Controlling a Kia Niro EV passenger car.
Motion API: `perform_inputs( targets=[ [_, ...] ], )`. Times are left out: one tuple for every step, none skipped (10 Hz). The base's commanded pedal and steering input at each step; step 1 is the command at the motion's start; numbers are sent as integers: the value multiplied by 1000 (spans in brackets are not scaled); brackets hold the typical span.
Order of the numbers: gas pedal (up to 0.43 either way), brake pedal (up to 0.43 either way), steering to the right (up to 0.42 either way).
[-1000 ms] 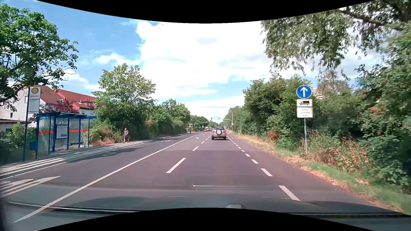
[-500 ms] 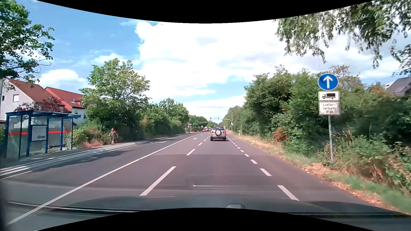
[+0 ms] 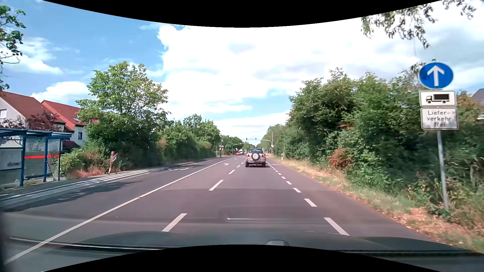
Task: Follow the waypoints while adhering to traffic rules and regulations
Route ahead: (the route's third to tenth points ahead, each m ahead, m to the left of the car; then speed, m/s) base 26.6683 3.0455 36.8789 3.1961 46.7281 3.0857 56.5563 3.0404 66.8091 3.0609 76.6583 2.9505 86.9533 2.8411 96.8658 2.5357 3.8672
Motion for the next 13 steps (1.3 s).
perform_inputs(
  targets=[
    [0, 0, 8],
    [0, 0, 8],
    [0, 0, 8],
    [0, 0, 8],
    [0, 0, 8],
    [0, 0, 8],
    [0, 0, 7],
    [0, 0, 6],
    [0, 0, 0],
    [0, 0, -9],
    [0, 0, -15],
    [0, 0, -17],
    [0, 0, -17]
  ],
)
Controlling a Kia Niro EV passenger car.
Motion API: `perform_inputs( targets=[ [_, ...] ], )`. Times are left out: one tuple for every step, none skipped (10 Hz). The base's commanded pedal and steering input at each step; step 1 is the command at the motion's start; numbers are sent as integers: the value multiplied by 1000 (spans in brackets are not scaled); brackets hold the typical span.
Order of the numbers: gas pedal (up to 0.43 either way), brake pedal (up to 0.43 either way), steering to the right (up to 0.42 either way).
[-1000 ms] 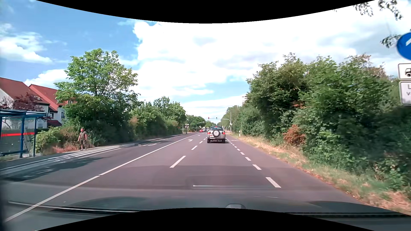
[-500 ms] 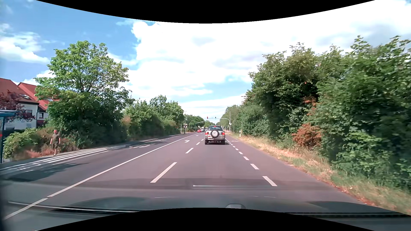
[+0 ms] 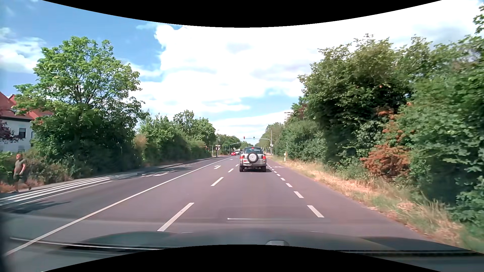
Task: Follow the waypoints while adhering to traffic rules and regulations
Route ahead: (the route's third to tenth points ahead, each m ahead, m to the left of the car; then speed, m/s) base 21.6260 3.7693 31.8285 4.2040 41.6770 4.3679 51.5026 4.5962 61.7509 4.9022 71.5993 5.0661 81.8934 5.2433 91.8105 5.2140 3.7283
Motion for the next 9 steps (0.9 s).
perform_inputs(
  targets=[
    [0, 0, -18],
    [0, 0, -18],
    [0, 0, -17],
    [0, 0, -17],
    [0, 6, -18],
    [0, 18, -17],
    [0, 79, -17],
    [0, 98, -18],
    [0, 116, -18]
  ],
)
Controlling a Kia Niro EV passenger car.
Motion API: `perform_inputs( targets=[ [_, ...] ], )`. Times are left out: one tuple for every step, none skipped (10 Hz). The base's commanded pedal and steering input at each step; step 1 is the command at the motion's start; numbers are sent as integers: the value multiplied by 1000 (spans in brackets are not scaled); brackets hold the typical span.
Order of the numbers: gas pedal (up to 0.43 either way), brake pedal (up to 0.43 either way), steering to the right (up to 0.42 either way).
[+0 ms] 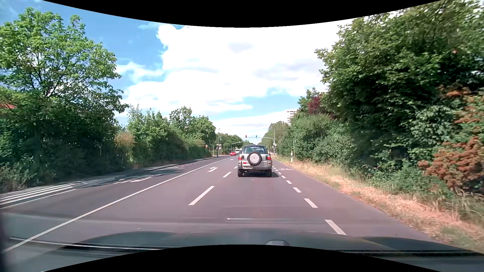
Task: Follow the waypoints while adhering to traffic rules and regulations
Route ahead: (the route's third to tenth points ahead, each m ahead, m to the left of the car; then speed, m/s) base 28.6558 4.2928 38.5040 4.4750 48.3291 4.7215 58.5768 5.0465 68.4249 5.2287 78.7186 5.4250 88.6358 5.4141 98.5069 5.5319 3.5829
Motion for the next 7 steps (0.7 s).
perform_inputs(
  targets=[
    [0, 122, -17],
    [0, 128, -16],
    [0, 134, -12],
    [0, 140, -6],
    [0, 146, -3],
    [0, 159, -2],
    [0, 171, -2]
  ],
)
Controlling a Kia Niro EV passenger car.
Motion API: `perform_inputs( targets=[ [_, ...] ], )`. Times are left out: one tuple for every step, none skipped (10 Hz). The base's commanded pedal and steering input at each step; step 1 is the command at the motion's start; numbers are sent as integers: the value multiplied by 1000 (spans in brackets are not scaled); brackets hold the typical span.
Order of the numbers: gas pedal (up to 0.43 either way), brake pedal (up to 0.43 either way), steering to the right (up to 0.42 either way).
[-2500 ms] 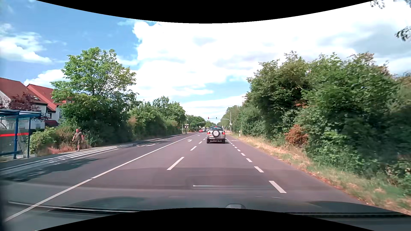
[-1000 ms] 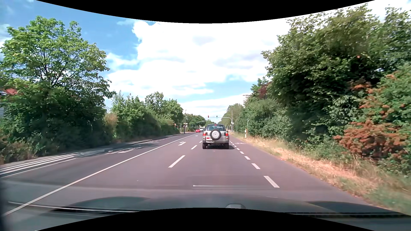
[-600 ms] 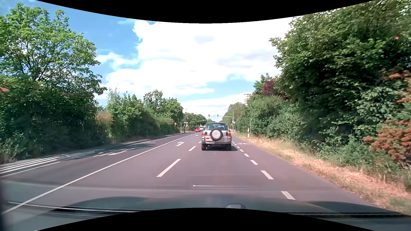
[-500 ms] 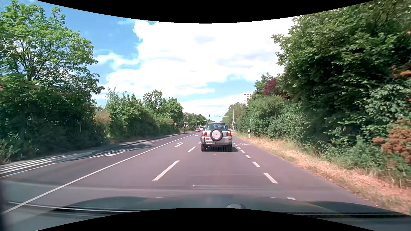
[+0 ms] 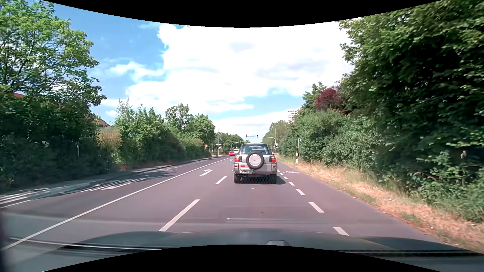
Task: Follow the waypoints while adhering to traffic rules and regulations
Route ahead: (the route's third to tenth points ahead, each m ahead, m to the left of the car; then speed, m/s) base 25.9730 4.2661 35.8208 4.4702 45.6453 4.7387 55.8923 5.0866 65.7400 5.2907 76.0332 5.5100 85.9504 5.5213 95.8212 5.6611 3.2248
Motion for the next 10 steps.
perform_inputs(
  targets=[
    [0, 195, -2],
    [0, 201, -2],
    [0, 207, -2],
    [0, 207, -2],
    [0, 207, -2],
    [0, 201, -2],
    [0, 189, -2],
    [0, 165, -2],
    [0, 128, -2],
    [0, 91, -2]
  ],
)
